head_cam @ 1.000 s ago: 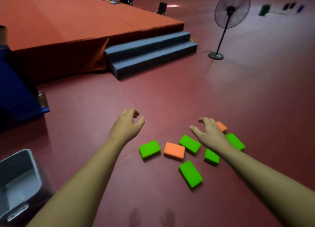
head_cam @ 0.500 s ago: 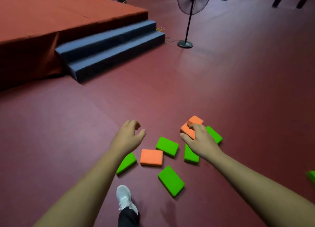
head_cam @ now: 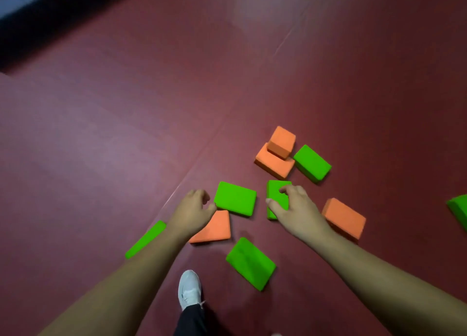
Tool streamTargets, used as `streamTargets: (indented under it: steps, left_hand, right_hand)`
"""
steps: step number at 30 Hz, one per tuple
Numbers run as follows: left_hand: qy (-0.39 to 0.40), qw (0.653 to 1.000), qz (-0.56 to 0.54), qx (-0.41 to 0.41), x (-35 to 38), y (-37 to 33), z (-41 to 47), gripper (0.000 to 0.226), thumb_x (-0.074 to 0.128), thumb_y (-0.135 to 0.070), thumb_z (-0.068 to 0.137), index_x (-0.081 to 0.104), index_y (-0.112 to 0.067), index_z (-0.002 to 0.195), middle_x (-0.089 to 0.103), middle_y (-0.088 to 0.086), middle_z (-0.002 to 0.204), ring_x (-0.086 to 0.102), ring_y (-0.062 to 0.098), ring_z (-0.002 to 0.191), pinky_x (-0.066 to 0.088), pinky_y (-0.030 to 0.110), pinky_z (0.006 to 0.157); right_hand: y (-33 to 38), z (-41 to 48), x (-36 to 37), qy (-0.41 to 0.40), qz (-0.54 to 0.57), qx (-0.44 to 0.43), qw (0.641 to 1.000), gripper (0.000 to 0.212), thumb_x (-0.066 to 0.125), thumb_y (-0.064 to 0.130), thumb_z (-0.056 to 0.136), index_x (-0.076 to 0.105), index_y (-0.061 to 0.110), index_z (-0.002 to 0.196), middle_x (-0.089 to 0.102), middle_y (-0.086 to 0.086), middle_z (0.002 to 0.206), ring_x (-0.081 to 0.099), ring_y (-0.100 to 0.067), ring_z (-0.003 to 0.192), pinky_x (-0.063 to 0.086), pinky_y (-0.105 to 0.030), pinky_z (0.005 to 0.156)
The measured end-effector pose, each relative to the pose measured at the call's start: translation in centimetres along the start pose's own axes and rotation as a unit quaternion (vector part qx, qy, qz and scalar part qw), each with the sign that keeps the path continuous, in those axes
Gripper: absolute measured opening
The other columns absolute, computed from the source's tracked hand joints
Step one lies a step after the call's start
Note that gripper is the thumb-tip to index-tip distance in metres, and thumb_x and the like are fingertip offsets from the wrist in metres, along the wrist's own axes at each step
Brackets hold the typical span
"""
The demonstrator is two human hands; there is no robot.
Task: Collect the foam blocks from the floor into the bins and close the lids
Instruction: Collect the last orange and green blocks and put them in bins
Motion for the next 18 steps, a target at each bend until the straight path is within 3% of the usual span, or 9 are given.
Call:
streamTargets:
  steps: [3,6,10,13,15,18]
  left_hand:
    - [0.024,0.994,-0.047,-0.093,5.1,6.1,6.7,0.011,0.062,-0.021,0.088,0.059,-0.01,0.089,0.064,0.009,0.089,0.059,0.028,0.087,0.037,0.032,0.068]
    - [0.066,0.976,-0.06,-0.198,13.0,14.8,12.3,0.018,0.062,-0.026,0.088,0.057,-0.009,0.091,0.066,0.014,0.093,0.061,0.03,0.091,0.044,0.036,0.075]
    - [0.088,0.958,-0.027,-0.272,21.6,24.4,16.5,0.03,0.068,-0.029,0.083,0.059,-0.001,0.09,0.065,0.026,0.1,0.06,0.036,0.096,0.045,0.041,0.078]
    - [0.056,0.931,-0.045,-0.359,28.3,31.5,18.8,0.067,0.074,-0.037,0.08,0.05,0.009,0.122,0.05,0.031,0.13,0.048,0.039,0.123,0.041,0.04,0.096]
    - [0.026,0.911,-0.072,-0.405,32.0,35.8,19.8,0.086,0.08,-0.044,0.076,0.041,0.008,0.132,0.043,0.029,0.136,0.042,0.039,0.13,0.038,0.042,0.105]
    - [0.014,0.887,-0.123,-0.444,36.7,40.1,20.8,0.101,0.087,-0.052,0.063,0.043,0.009,0.13,0.054,0.023,0.133,0.054,0.036,0.122,0.048,0.044,0.098]
  right_hand:
    - [-1.7,6.6,6.6,0.035,0.007,0.007,0.999,0.051,0.06,0.053,0.088,0.056,0.014,0.119,0.057,-0.013,0.12,0.054,-0.033,0.119,0.044,-0.047,0.1]
    - [-4.5,13.7,15.5,0.083,-0.001,-0.006,0.997,0.06,0.055,0.06,0.083,0.057,0.012,0.119,0.058,-0.013,0.12,0.054,-0.032,0.118,0.044,-0.05,0.1]
    - [-8.1,20.4,24.9,0.106,-0.031,-0.015,0.994,0.077,0.041,0.07,0.075,0.057,0.01,0.12,0.058,-0.016,0.12,0.055,-0.034,0.116,0.045,-0.05,0.099]
    - [-12.3,24.7,33.0,0.137,-0.057,-0.019,0.989,0.09,0.03,0.076,0.067,0.057,0.01,0.122,0.058,-0.017,0.119,0.055,-0.035,0.116,0.044,-0.049,0.1]
    - [-15.3,26.7,37.4,0.154,-0.06,-0.005,0.986,0.08,0.039,0.072,0.074,0.057,0.009,0.121,0.058,-0.018,0.12,0.055,-0.035,0.116,0.044,-0.049,0.101]
    - [-19.4,28.6,42.3,0.151,-0.055,0.024,0.987,0.061,0.055,0.057,0.087,0.056,0.008,0.122,0.055,-0.02,0.122,0.055,-0.036,0.116,0.044,-0.048,0.101]
Point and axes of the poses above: each hand's wrist, its own z-axis towards the middle knuckle, its own x-axis out of the palm, y = z × x, the point moved 5 cm from there along z, towards the middle knuckle
